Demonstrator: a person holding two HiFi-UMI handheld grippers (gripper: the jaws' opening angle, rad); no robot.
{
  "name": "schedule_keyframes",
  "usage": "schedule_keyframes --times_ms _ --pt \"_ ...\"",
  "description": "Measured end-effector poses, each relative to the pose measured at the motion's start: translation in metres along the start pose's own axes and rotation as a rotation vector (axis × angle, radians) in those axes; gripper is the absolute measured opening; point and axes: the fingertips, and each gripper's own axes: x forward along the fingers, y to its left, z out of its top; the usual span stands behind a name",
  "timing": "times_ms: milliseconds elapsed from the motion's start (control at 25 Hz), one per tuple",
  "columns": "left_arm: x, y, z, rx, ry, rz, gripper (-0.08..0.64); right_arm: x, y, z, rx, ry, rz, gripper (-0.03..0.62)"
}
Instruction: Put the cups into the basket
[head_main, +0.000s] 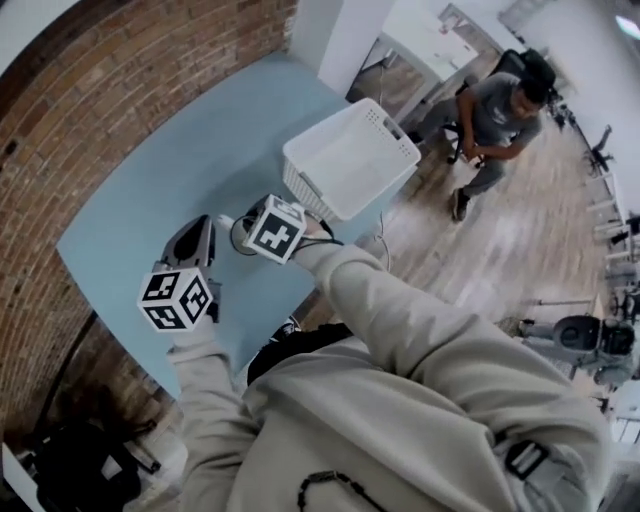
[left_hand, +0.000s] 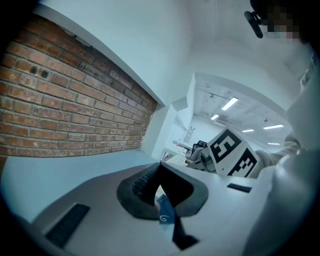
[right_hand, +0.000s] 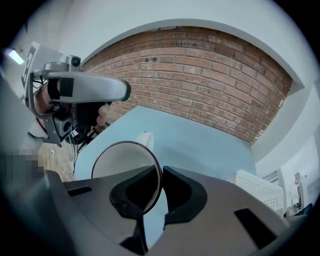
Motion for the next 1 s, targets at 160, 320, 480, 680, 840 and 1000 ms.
schedule_keyframes --times_ms 160,320,480,680,840,1000 --pt "-0.001 -0.022 0.010 0.028 0.003 -0.013 -0.005 -0.027 -0.013 -0.001 -0.016 -0.002 -0.037 0.043" --pt "-0.006 -0.020 0.018 0.041 -0.004 -0.006 -0.005 -0.031 -0.013 0.005 -0.024 -0.003 -0.039 0.043" --pt "-0.006 -0.021 0.014 0.047 0.010 -0.011 -0.005 -0.036 -0.012 0.006 -0.029 -0.014 -0.050 0.043" --pt "0.013 -0.043 0.007 0.062 0.040 -0.066 -0.005 -0.054 -0.026 -0.013 0.048 -0.014 -0.057 0.043" --pt "0.037 -0.071 0.003 0.061 0.053 -0.129 -0.005 -0.081 -0.043 -0.038 0.118 -0.010 -0.084 0.043" --pt "0.068 -0.116 0.001 0.084 0.069 -0.220 -0.005 -0.116 -0.072 -0.070 0.180 -0.011 -0.158 0.043"
